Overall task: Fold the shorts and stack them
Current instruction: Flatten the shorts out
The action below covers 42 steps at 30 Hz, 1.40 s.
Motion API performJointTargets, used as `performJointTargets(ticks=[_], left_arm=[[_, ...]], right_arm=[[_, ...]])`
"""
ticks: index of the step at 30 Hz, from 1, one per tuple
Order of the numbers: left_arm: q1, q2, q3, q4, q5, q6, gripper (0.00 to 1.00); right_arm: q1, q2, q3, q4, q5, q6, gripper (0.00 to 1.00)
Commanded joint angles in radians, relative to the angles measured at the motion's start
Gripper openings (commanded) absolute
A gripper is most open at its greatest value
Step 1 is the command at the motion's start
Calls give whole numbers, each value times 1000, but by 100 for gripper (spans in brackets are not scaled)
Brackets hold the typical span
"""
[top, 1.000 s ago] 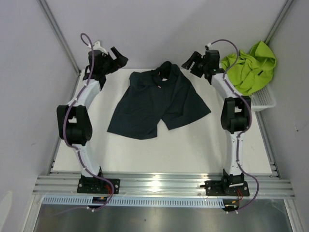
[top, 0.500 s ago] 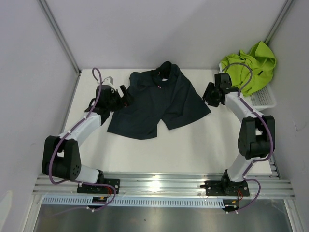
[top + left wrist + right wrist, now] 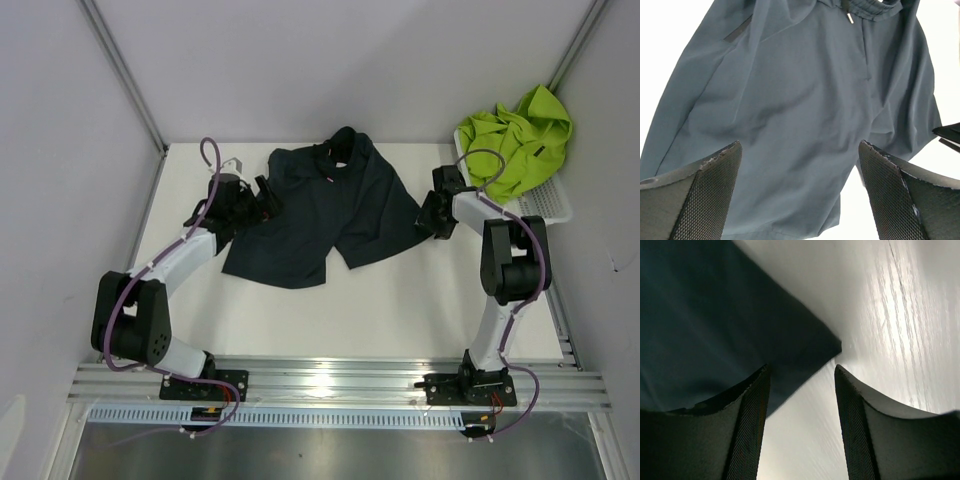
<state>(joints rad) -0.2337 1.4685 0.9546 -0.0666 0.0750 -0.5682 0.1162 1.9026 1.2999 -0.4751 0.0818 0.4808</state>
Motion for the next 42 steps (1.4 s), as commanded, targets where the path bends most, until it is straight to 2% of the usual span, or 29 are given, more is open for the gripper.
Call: performJointTargets(ticks=[1,6,8,9,11,14,16,19,23,25,26,27,30,32,34,38,39,41,42], left_arm=[[-3,-30,-14,19,-52,-12,99],[-3,-48,-19,24,-70,-15,99],[-3,-51,-20,27,-70,-16,99],[-3,-53,-19,28,-69,-19,99],[-3,-54,-27,31,-66,-21,99],[-4,-79,-62,50,-70,-25,99],[-4,-95,-94,76,-70,-29,99],[-7,-93,-85,105,-70,-19,99],[-45,-19,-11,93,-113,19,99],[-84,31,61,90,-97,62,99],[-99,62,170,71,-84,117,99],[-130,129,211,35,-75,146,99],[-182,223,381,33,55,307,96],[-205,308,467,16,158,429,96],[-239,379,564,-9,204,506,96],[-312,531,745,-160,214,770,97],[-320,570,885,-201,206,803,97],[-325,706,993,-344,224,863,97],[-322,754,1174,-401,236,876,97]], right_arm=[[-4,56,103,-23,53,1,56],[3,187,226,-115,81,-54,53],[3,199,228,-129,81,-76,40],[2,193,222,-134,81,-77,24],[3,173,176,-132,85,-79,2],[3,69,31,-126,127,-79,0],[5,-57,-66,-111,141,-77,0],[34,-202,-206,-163,191,-81,0],[167,-341,-313,-247,231,-4,0],[220,-372,-332,-275,234,42,0],[244,-387,-338,-301,237,57,0],[287,-392,-347,-310,237,71,0],[351,-395,-355,-332,246,107,0],[367,-390,-358,-332,246,123,0],[375,-395,-366,-329,246,130,0],[375,-416,-387,-298,211,130,0],[376,-419,-389,-293,196,130,0],[382,-419,-390,-283,184,130,0],[385,-419,-389,-281,177,127,0]])
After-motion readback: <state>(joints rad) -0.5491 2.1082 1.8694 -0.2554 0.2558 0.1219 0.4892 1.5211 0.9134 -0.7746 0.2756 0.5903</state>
